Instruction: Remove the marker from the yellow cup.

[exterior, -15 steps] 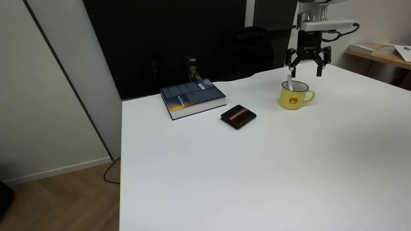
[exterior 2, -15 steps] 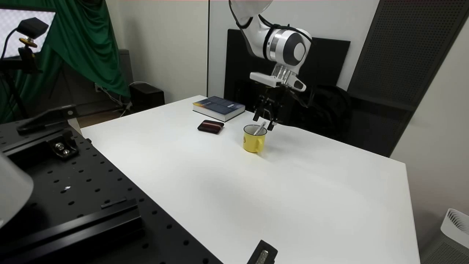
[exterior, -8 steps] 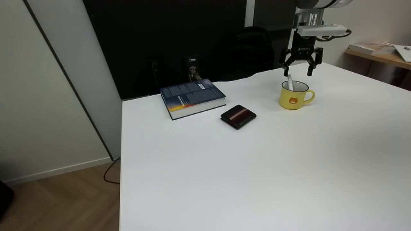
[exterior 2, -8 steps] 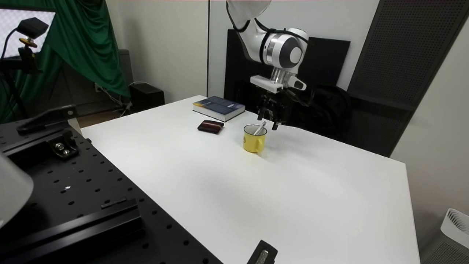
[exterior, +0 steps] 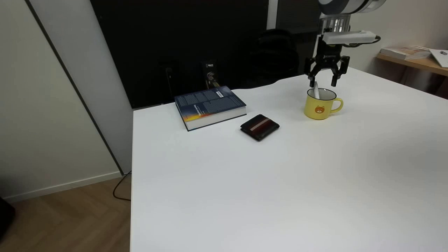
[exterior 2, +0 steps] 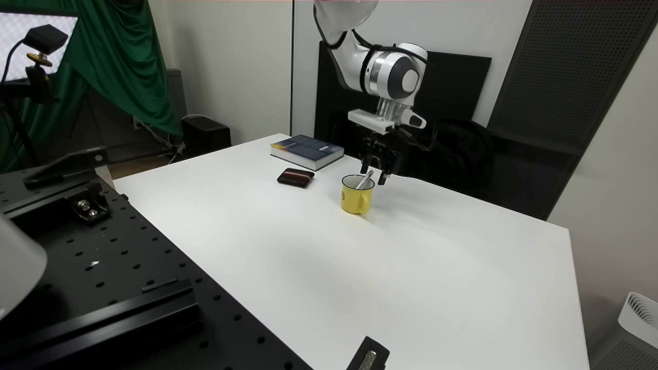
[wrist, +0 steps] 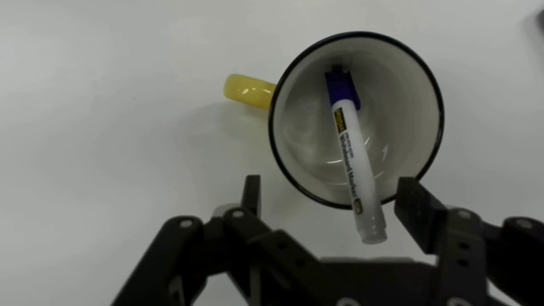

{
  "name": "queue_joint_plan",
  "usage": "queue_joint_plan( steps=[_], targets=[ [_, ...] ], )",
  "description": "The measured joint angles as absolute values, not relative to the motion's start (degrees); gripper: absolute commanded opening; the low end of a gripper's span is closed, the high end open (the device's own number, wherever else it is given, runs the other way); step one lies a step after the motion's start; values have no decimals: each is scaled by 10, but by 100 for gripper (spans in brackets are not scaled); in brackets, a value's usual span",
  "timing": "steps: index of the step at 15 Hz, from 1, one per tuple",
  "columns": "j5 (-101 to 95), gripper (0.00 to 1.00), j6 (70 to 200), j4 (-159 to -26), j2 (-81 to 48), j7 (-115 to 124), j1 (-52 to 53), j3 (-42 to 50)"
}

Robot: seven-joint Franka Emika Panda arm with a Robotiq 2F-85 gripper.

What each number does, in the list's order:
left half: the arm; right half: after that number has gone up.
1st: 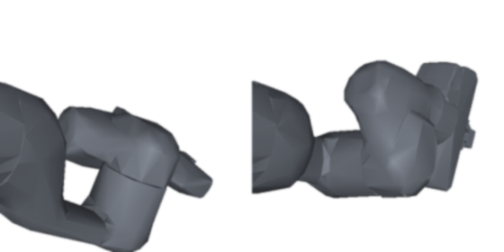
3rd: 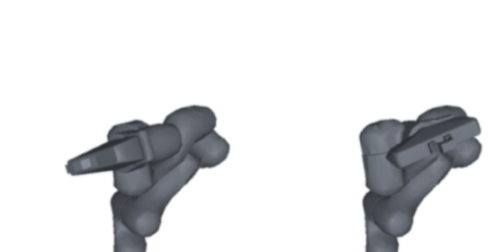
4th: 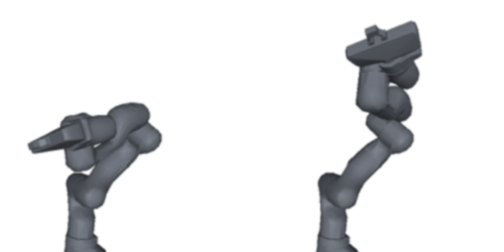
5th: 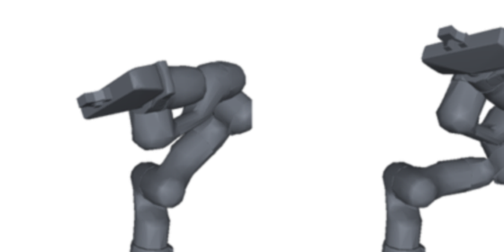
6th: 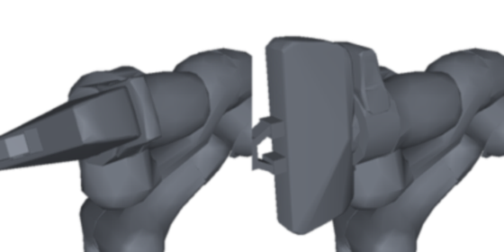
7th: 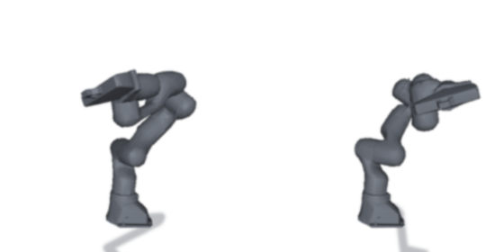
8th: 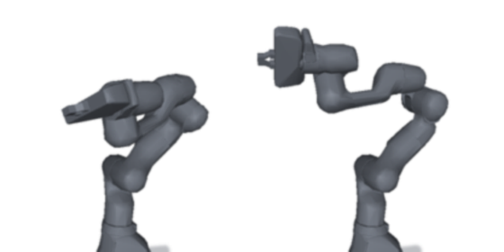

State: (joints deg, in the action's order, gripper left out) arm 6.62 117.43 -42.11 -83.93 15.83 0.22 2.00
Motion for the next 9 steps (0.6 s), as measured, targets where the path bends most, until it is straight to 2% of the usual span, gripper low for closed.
queue_joint_plan(
  steps=[7,9],
  targets=[
    [55,3,1190,-423,-839,158,8,20],
    [54,2,1194,-423,-838,158,12,20]
  ],
)
